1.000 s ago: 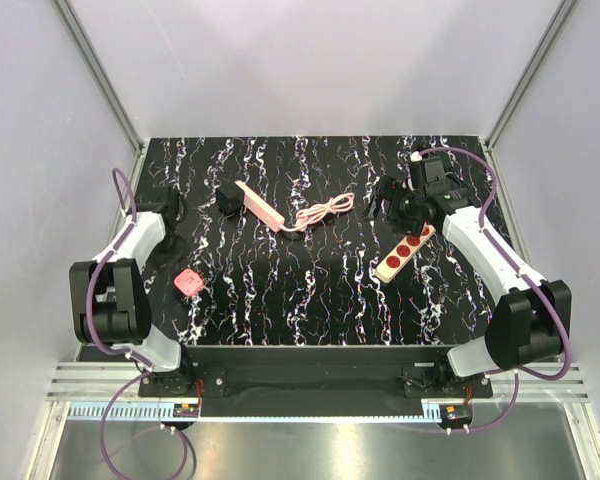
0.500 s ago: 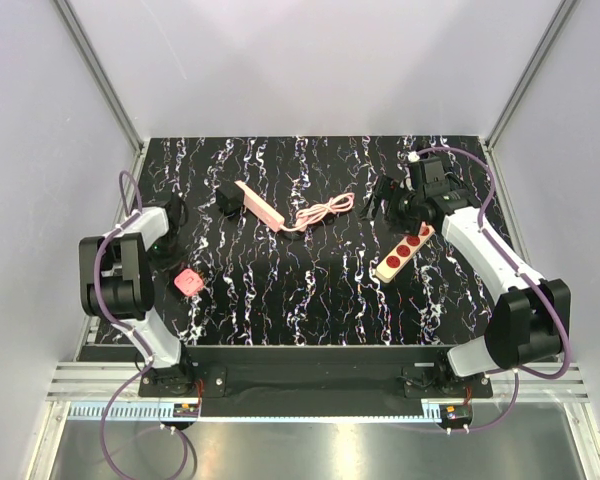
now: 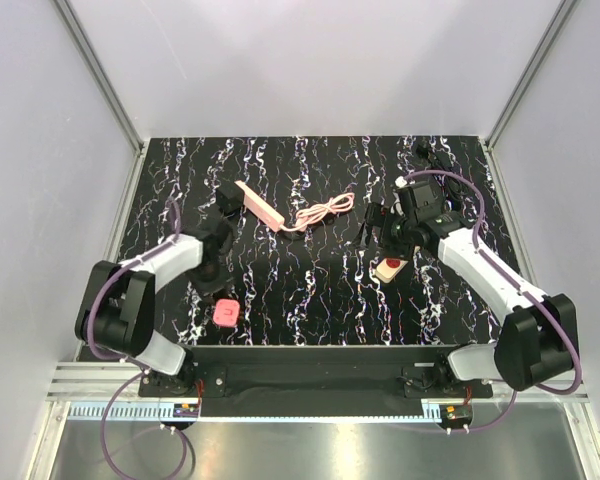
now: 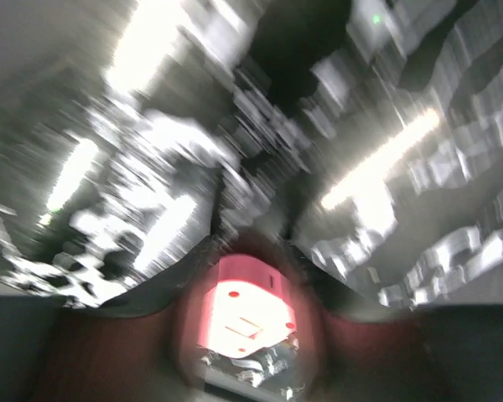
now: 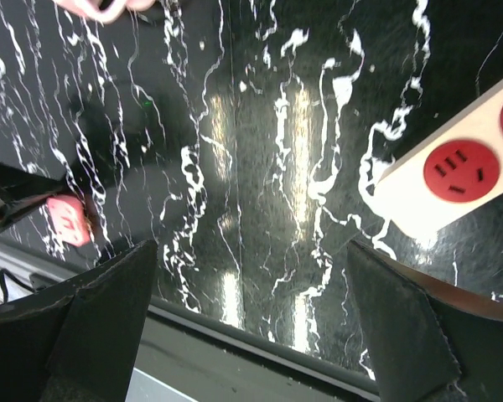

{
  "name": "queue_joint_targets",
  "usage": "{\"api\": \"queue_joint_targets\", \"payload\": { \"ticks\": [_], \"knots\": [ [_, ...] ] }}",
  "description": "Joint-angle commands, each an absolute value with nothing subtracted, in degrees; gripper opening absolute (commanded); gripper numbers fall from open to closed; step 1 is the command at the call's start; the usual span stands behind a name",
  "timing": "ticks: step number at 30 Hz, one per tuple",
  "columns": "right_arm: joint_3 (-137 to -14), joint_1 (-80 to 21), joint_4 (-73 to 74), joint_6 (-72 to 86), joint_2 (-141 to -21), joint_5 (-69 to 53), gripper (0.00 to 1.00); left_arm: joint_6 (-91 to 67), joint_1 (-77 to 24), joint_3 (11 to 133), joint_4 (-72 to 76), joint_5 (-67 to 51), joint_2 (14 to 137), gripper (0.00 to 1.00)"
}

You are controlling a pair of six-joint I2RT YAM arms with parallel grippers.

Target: Insert the plug

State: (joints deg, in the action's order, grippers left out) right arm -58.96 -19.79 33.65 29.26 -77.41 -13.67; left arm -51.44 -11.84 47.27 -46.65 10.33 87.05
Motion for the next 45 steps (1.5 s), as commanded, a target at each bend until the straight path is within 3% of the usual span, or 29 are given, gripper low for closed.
{"api": "queue_joint_targets", "payload": {
  "ticks": [1, 7, 12, 15, 28, 41, 45],
  "knots": [
    [-58.01, -20.92, 31.73, 29.89, -74.36, -14.33, 1.00, -58.27, -18.10, 46.14, -46.84, 6.75, 85.61, 0.51],
    [-55.29, -21.88, 31.20, 29.53, -70.76, -15.12, 1.00, -50.81, -20.56, 52.46, -50.53, 19.83, 81.75, 0.92],
    [-53.26, -22.06, 30.15, 29.97, -69.26, -15.73, 1.00, -58.86, -21.79, 53.44, -57.29, 18.12, 76.65, 0.98],
    [-53.26, -22.06, 29.62, 29.97, -69.70, -16.61, 1.00, -68.09, -23.81, 50.63, -58.18, 12.58, 73.92, 0.99],
    [-52.47, -22.24, 29.36, 27.42, -68.64, -18.81, 1.00, -85.94, -30.23, 43.86, -59.50, 11.60, 73.12, 0.99],
    [-52.12, -22.24, 29.27, 26.63, -68.64, -19.86, 1.00, -88.06, -32.34, 41.93, -55.37, 12.48, 78.48, 0.97],
    [-51.86, -22.32, 29.09, 26.54, -68.47, -19.60, 1.00, -88.59, -32.61, 39.03, -52.13, 10.99, 79.36, 0.91]
  ]
}}
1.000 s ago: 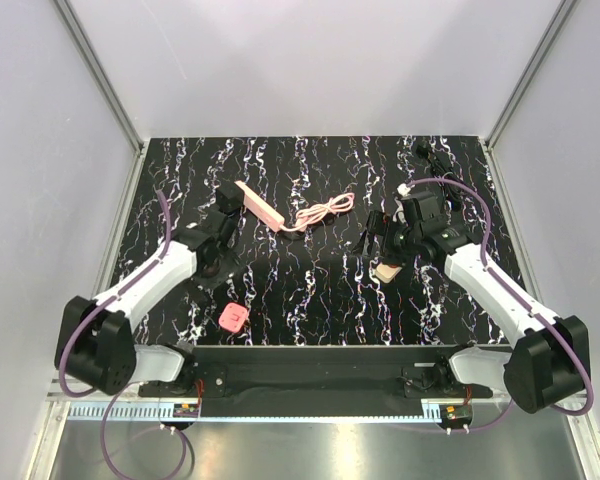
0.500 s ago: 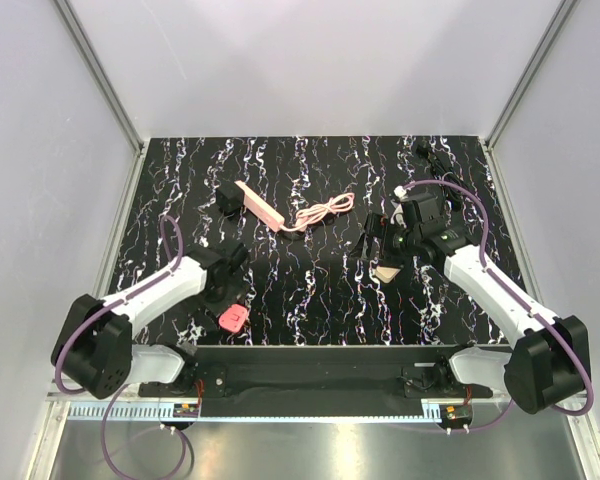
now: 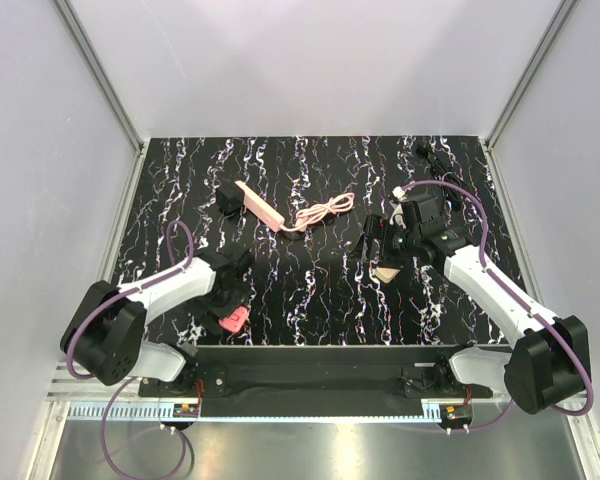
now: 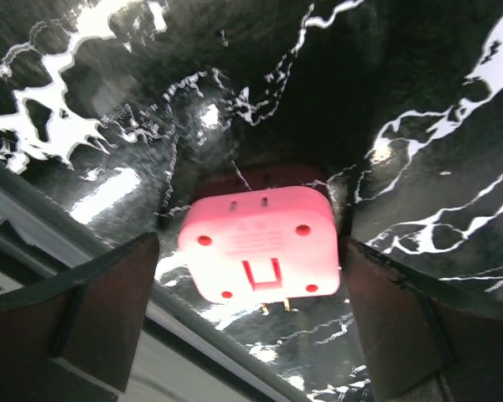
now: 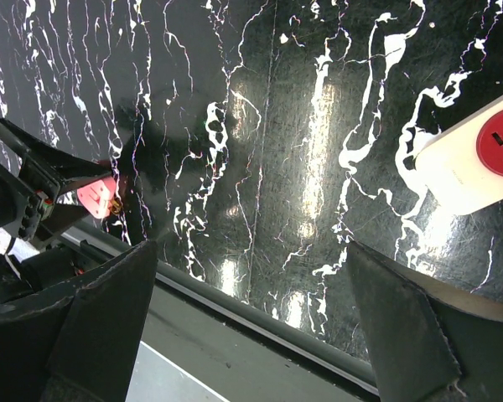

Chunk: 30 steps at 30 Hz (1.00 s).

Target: Insert the plug

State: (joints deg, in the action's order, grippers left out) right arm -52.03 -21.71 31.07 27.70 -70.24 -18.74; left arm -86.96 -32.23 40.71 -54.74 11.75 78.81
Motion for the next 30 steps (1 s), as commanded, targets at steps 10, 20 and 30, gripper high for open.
{"api": "queue_joint_targets", "payload": {
  "ticks": [10, 20, 30],
  "knots": [
    [-51.50, -22.24, 29.00, 26.81, -69.26, -21.00, 1.00, -80.79, -33.31, 40.34, -50.36, 13.97, 77.09, 0.31],
    [-58.62, -22.32, 29.09, 30.76, -74.35, -36.90, 0.83, -25.74, -42.97, 54.40, -36.05, 13.67, 63.38, 0.00],
    [-67.32, -30.13, 30.40, 32.87, -77.17, -43.60, 0.66, -7.65, -49.30, 55.28, -25.77, -2.71, 58.80, 0.00]
  ]
}}
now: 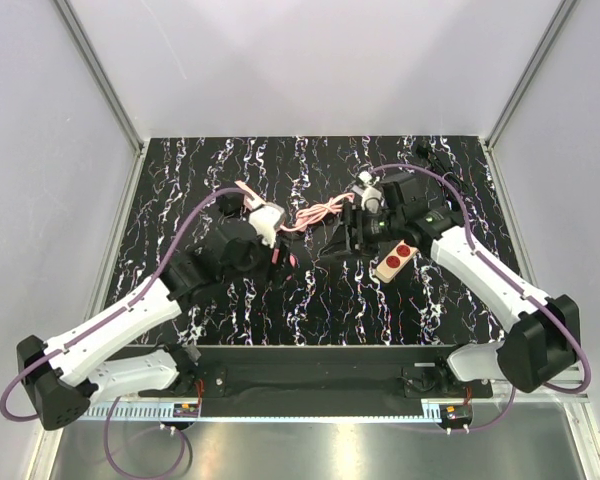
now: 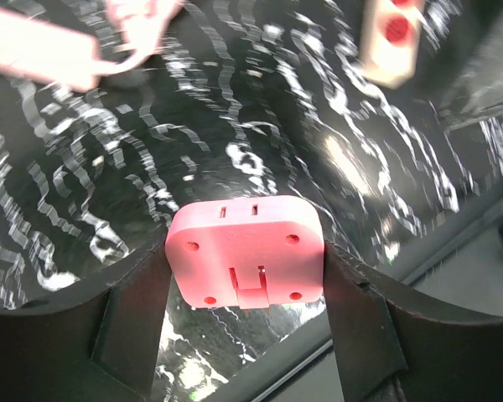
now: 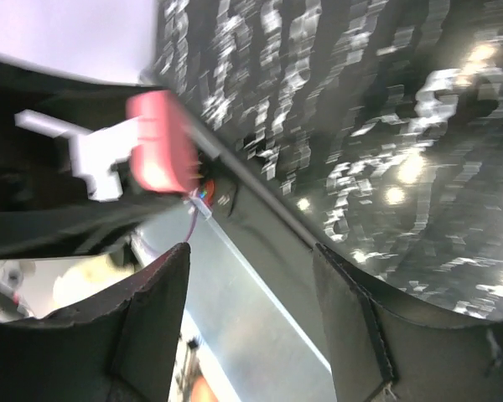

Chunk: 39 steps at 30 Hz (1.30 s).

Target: Insert the plug

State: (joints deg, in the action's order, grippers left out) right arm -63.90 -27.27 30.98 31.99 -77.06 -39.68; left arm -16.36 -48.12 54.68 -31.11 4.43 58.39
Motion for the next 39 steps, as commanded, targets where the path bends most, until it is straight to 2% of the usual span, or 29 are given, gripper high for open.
{"api": "queue_joint_targets", "payload": {
  "ticks": [1, 10, 15, 24, 28, 29, 30, 31, 33, 34, 38, 39],
  "knots": [
    [-67.76, -30.84, 31.19, 32.52, -77.34, -42.20, 0.66, -7.39, -49.83, 55.02, -25.14, -3.77, 58.89, 0.00],
    [-71.54, -37.35, 34.89, 32.34, -82.26, -36.92, 0.67, -4.57, -53.79, 54.41, -21.45, -7.03, 57.92, 0.00],
    [-74.61, -39.28, 34.37, 32.96, -85.16, -37.61, 0.60, -4.39, -54.58, 53.79, -21.09, -6.77, 57.39, 0.00],
    [-73.48, -42.45, 34.98, 33.14, -88.94, -38.32, 0.58, -3.25, -54.76, 52.91, -21.09, -4.22, 57.83, 0.00],
    [-73.91, -43.59, 35.33, 32.61, -90.09, -37.79, 0.45, -2.46, -54.84, 52.82, -21.01, -4.04, 59.06, 0.00],
    [-74.35, -43.77, 35.25, 32.43, -90.26, -37.79, 0.23, -2.11, -54.84, 52.82, -21.01, -4.13, 59.58, 0.00],
    [-74.44, -43.68, 35.24, 32.34, -90.44, -37.44, 0.09, -2.02, -54.93, 52.91, -21.09, -4.13, 59.85, 0.00],
    [-74.70, -43.77, 35.16, 32.17, -90.53, -36.75, 0.00, -1.93, -54.93, 53.08, -21.09, -3.78, 59.94, 0.02],
    [-74.79, -43.68, 34.72, 31.91, -90.35, -36.39, 0.00, -1.67, -54.93, 53.26, -21.09, -3.43, 59.85, 0.17],
    [-74.88, -43.77, 34.63, 31.90, -90.18, -36.21, 0.00, -1.67, -54.93, 53.26, -21.09, -2.91, 59.68, 0.35],
    [-75.41, -43.68, 33.75, 32.78, -88.69, -33.93, 0.00, -0.71, -54.93, 52.74, -21.44, -1.67, 57.66, 0.61],
    [-75.58, -43.68, 33.40, 33.13, -88.07, -33.58, 0.00, -0.44, -54.93, 52.39, -21.62, -1.50, 57.13, 0.64]
  ]
}}
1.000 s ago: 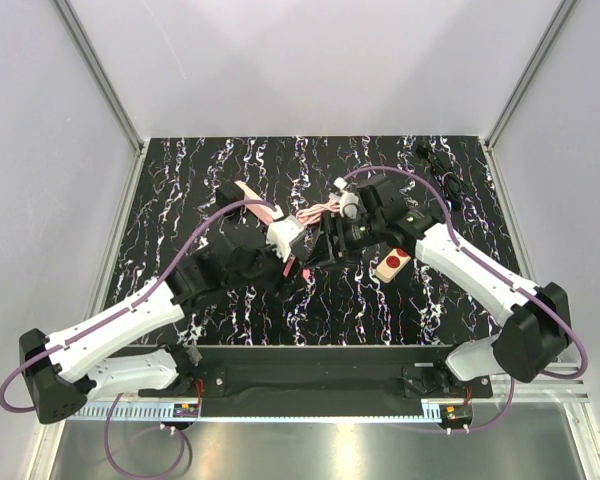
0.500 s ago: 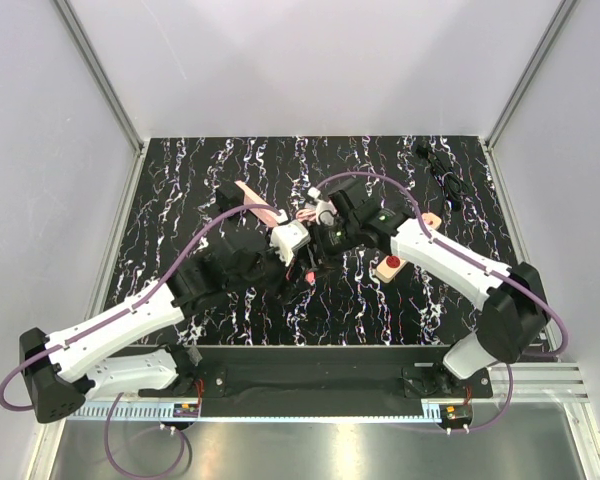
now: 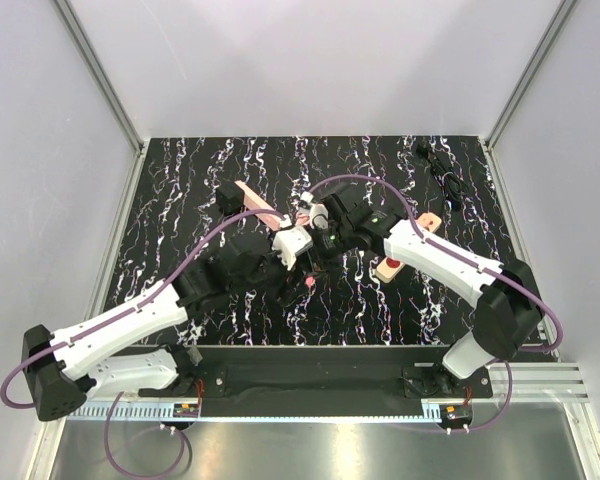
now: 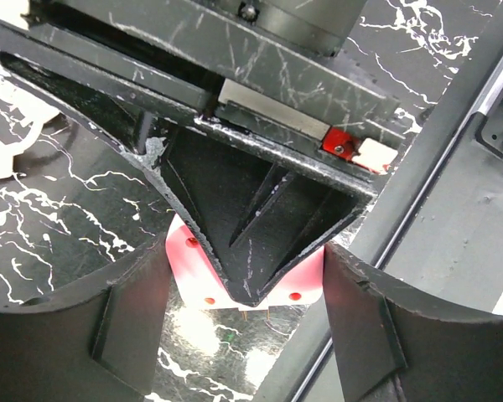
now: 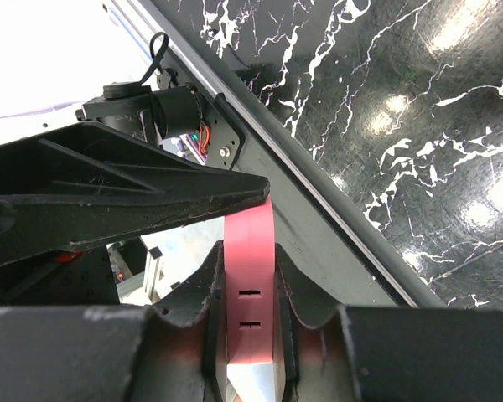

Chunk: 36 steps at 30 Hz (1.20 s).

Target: Insert the plug

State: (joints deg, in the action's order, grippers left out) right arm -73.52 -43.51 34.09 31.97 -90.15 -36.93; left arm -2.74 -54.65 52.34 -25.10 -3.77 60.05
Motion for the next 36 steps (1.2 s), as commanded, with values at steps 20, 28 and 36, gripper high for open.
{"api": "queue_joint_targets", "payload": {
  "ticks": [20, 28, 36],
  "knots": [
    [-71.19, -43.68, 24.18, 41.04, -80.95, -31.99, 0.00, 1.05, -54.93, 50.63, -20.92, -2.90, 53.70, 0.86],
    [-69.87, -43.59, 22.68, 42.19, -80.07, -33.40, 0.00, 1.84, -54.93, 51.15, -20.13, -3.95, 54.75, 0.41],
    [-70.49, -43.59, 23.64, 41.22, -82.53, -37.17, 0.43, 2.64, -54.93, 51.50, -20.74, -4.48, 55.11, 0.00]
  ]
}}
